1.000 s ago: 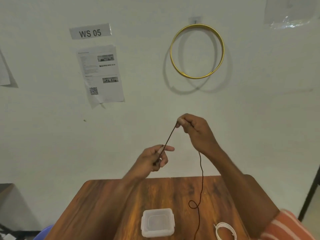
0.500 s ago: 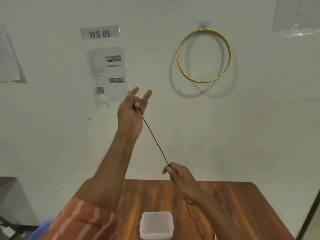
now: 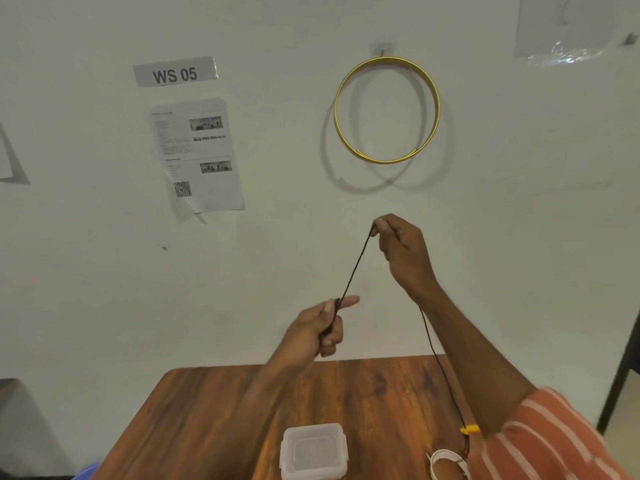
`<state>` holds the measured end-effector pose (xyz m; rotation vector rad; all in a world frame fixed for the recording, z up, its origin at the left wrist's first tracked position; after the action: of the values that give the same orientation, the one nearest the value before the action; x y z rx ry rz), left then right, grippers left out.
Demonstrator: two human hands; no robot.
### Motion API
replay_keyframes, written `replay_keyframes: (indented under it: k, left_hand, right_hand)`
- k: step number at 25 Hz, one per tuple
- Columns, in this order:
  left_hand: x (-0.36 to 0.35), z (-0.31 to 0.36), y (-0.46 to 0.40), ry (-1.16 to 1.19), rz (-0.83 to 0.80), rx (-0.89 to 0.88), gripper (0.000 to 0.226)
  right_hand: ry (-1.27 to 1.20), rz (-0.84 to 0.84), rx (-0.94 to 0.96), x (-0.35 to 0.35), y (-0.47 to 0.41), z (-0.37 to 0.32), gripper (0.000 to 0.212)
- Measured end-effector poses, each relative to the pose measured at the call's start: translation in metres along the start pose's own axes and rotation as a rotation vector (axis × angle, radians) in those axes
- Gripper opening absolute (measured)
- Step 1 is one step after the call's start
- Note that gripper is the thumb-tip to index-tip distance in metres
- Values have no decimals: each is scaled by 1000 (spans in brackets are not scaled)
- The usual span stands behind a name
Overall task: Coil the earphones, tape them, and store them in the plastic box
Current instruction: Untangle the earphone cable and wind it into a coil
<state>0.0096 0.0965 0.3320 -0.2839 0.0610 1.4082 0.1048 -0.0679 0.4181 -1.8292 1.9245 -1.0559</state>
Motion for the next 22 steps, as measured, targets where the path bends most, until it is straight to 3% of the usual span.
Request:
replay_keyframes:
  k: [2,4,7,9,12,14,17,19,22]
  left_hand:
    - [-20,2,14,248,-132,43,45]
    - [-32,23,15,438,-239,-34,45]
    - [-19,79,-16,560,-99,-298,50]
    - [2,118,-41,454,99,-481,44]
    - [27,149,-64,-11,284,-644,25]
    - [35,139,-77,-360,310,-629,37]
    - [39,86,-78,-755,147,-440,43]
    - [34,40,-59,-643,7,-199,44]
    - [7,-4,-10,-182,-173,34,50]
  right_hand:
    - [-8,-40,-64,-19,-1,25,30]
    - [-1,-102,-115,-40,21,52,31]
    - [2,-239,-114,-61,78,71,26]
    - [14,-336,-85,-62,116,67,23]
    - [134,-328,14,-45,142,48,24]
    - [127,-291,81,-24,137,25,25]
    - [24,-164,113,11,104,-6,22]
    - [-39,-40,98,32,69,-13,22]
    - [25,26,77,38,25,-3,24]
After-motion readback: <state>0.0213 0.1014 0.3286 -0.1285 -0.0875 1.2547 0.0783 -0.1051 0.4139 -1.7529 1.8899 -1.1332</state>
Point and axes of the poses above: each hand's wrist, its own y-axis away from the middle knuckle, its own x-axis out of the back of the hand, z = x × y, the point moved 3 cm from there along -y, towards the middle knuckle, and after that the axes turned 14 degrees about y, right-handed, at the moved point
